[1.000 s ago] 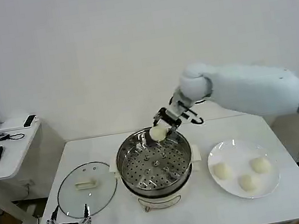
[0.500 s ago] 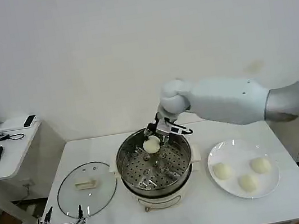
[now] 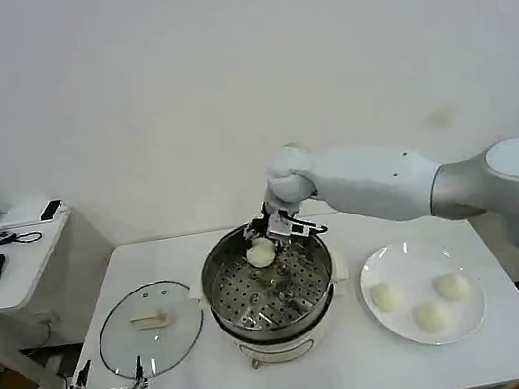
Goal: Take steamed baozi put them in steamer then cover it.
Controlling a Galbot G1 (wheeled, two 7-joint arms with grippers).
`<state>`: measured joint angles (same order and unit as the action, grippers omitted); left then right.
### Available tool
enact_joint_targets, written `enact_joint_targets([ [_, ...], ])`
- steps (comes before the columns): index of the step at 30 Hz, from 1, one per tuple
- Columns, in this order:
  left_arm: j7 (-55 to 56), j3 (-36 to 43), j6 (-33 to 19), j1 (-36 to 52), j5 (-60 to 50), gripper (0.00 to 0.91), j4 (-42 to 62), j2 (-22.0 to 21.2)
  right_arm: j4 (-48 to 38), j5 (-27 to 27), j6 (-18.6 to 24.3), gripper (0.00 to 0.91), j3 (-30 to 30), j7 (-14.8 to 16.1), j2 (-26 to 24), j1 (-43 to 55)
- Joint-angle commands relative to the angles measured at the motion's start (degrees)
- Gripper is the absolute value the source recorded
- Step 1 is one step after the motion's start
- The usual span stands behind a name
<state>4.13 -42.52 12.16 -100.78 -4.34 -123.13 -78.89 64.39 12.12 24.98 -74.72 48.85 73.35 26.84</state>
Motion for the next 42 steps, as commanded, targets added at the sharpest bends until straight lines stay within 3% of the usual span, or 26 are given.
enact_joint_targets([
  [1, 0.0, -0.2, 0.0, -0.2, 0.0, 0.907, 0.0, 0.2, 0.4, 0.4, 1.5, 0.907, 0.3, -1.1, 0.5, 0.9],
  [7, -0.1, 0.3, -0.1, 0.0, 0.0, 0.907, 0.3, 0.3, 6.2, -4.4, -1.6, 0.907, -0.7, -0.2, -3.5, 6.8],
  [9, -0.2, 0.6, -0.2, 0.1, 0.0, 0.907, 0.4, 0.6, 9.0, -7.3, -5.3, 0.907, -1.8, -0.6, -6.4, 8.8],
  [10, -0.7, 0.8, -0.5, 0.4, -0.1, 0.907, 0.8, 0.9, 12.0, -10.3, -12.7, 0.907, -2.0, -1.3, -9.5, 10.1],
  [11, -0.8, 0.8, -0.5, 0.5, -0.1, 0.907, 1.0, 1.1, 13.2, -12.6, -15.3, 0.907, -2.0, -1.2, -11.0, 10.6],
  [15, -0.9, 1.7, -0.9, 1.5, 0.0, 0.907, 2.4, 2.4, 18.2, -20.4, -21.8, 0.907, -3.0, -2.3, -19.5, 13.0],
  [17, -1.1, 1.9, -0.9, 1.9, 0.2, 0.907, 2.6, 2.8, 20.5, -21.6, -23.9, 0.907, -4.2, -2.6, -22.5, 14.6],
  [20, -1.6, 2.3, -0.7, 3.1, 0.4, 0.907, 2.9, 4.4, 25.8, -23.3, -31.7, 0.907, -6.9, -2.6, -30.4, 17.3],
  [23, -1.9, 2.4, -0.6, 4.1, 1.3, 0.907, 2.9, 6.2, 29.8, -23.3, -36.4, 0.907, -9.0, -2.7, -37.1, 17.7],
  [28, -1.9, 1.3, -0.6, 6.5, 5.1, 0.907, 4.1, 8.7, 35.1, -23.8, -39.3, 0.907, -13.2, -1.8, -46.0, 16.7],
  [33, -2.4, 1.5, -0.6, 6.8, 5.0, 0.907, 4.2, 9.5, 38.0, -23.3, -40.2, 0.907, -13.8, -0.6, -50.6, 13.0],
  [39, -2.3, 1.8, -1.1, 6.2, 4.9, 0.907, 4.2, 9.0, 38.6, -23.2, -41.0, 0.907, -14.7, -0.8, -53.3, 8.5],
  [42, -2.3, 1.9, -1.1, 6.5, 4.6, 0.907, 4.5, 8.5, 36.3, -21.5, -40.6, 0.907, -9.7, -1.4, -52.9, 0.7],
])
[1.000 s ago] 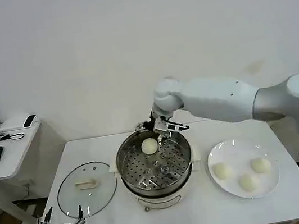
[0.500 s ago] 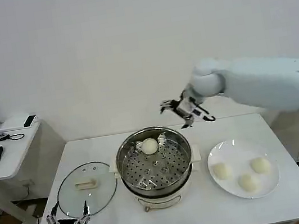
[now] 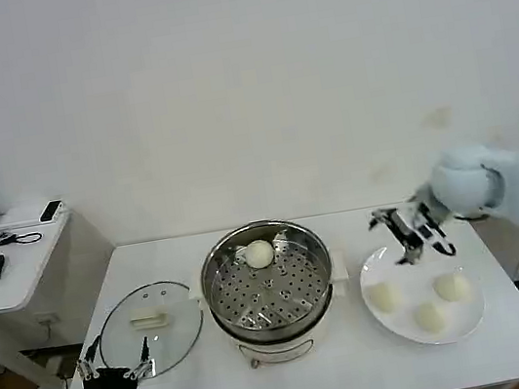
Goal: Take steamed baozi put them in steamer then cover it.
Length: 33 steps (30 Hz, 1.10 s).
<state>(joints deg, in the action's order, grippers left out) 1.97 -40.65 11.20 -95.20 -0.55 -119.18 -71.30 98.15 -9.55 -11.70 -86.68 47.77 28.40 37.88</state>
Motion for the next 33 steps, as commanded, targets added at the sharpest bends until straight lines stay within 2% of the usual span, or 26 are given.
enact_joint_targets([
  [1, -0.2, 0.1, -0.1, 1.0, 0.8, 0.907, 0.4, 0.8, 2.0, 0.3, -3.9, 0.907, 3.9, -0.6, -7.6, -11.6],
  [4, -0.2, -0.1, -0.1, 1.1, 0.7, 0.907, 0.1, 0.8, -0.6, 0.9, -3.9, 0.907, 10.5, -1.1, -6.0, -19.1],
  [13, -0.5, -1.3, 0.0, 0.5, 0.2, 0.907, 0.4, 0.4, -8.4, 2.9, -4.3, 0.907, 21.0, -1.7, 0.1, -30.8],
  [24, -0.5, -1.9, -0.1, -0.2, -0.3, 0.907, 0.7, 0.1, -14.9, 5.2, -4.4, 0.907, 24.5, -1.7, 7.2, -35.1],
  [27, -0.5, -2.2, -0.1, -0.2, -0.4, 0.907, 0.8, -0.1, -15.9, 5.5, -4.8, 0.846, 24.5, -1.6, 8.7, -35.2],
  [33, -0.1, -2.3, -0.6, -0.3, -0.4, 0.907, 1.1, -0.3, -17.2, 6.6, -4.8, 0.796, 24.9, -1.6, 10.2, -35.4],
])
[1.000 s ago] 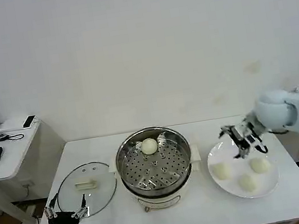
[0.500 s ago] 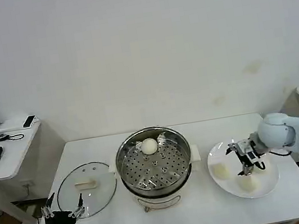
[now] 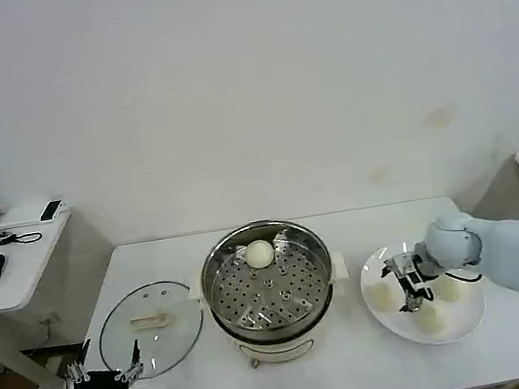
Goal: Take steamed baozi put them in steamer then cover it.
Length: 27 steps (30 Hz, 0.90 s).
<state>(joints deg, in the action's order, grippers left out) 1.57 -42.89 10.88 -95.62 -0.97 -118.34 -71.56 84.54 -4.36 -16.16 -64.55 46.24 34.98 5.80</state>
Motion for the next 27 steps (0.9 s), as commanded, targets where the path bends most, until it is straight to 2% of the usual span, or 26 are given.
enact_joint_targets([
  [1, 0.3, -0.1, -0.3, 0.2, 0.0, 0.907, 0.3, -0.1, -3.7, 1.4, -0.4, 0.786, 2.8, 0.0, 3.7, -3.3],
  [9, 0.2, -0.2, -0.4, -0.2, -0.2, 0.907, 0.2, -0.2, -4.0, 2.2, -0.5, 0.715, 3.5, 0.9, 3.5, -4.0],
  [11, 0.2, -0.2, -0.4, -0.2, -0.2, 0.907, 0.1, -0.3, -3.8, 2.3, -0.5, 0.665, 3.5, 1.3, 3.3, -4.0],
  [16, 0.3, -0.2, -0.4, -0.3, -0.3, 0.907, -0.2, -0.4, -3.1, 2.1, -0.4, 0.635, 3.5, 2.4, 2.5, -2.6],
  [23, 0.6, -0.5, -0.4, -0.4, -0.2, 0.907, -0.5, -0.9, -1.5, 3.3, 2.0, 0.635, 3.7, 9.2, -0.2, 1.8],
  [27, 0.5, -0.2, -0.4, -0.5, -0.3, 0.907, -1.1, -1.0, 0.0, 1.9, 2.8, 0.635, 1.6, 9.5, -2.4, 7.1],
])
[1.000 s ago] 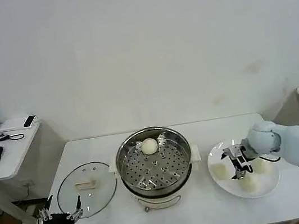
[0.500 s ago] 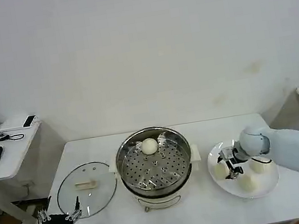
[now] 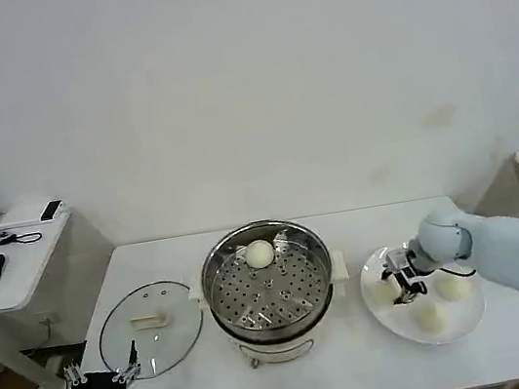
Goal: Take steamed baozi put them in steamer then cover it.
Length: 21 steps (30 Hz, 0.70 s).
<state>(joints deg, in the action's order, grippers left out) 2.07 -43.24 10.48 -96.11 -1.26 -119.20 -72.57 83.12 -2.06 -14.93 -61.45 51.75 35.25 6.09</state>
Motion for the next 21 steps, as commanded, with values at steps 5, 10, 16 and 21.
enact_joint_targets([
  [5, 0.0, 1.1, 0.1, 0.1, -0.5, 0.907, -0.9, -0.2, 5.3, -4.2, 0.9, 0.635, -3.4, 3.4, -5.2, 14.3],
  [10, 0.0, 1.6, 0.1, 0.2, -0.4, 0.907, -1.4, 0.1, 9.0, -8.4, -0.6, 0.635, -8.1, 3.1, -5.0, 27.9],
  [16, 0.0, 1.2, 0.0, 0.9, 0.2, 0.907, -1.0, 0.9, 11.6, -14.8, -3.8, 0.645, -15.7, 0.6, 0.7, 41.6],
  [21, 0.1, 0.3, -0.1, 1.6, 1.3, 0.907, -0.2, 1.4, 10.9, -24.7, -8.3, 0.645, -17.9, -3.8, 11.8, 47.1],
])
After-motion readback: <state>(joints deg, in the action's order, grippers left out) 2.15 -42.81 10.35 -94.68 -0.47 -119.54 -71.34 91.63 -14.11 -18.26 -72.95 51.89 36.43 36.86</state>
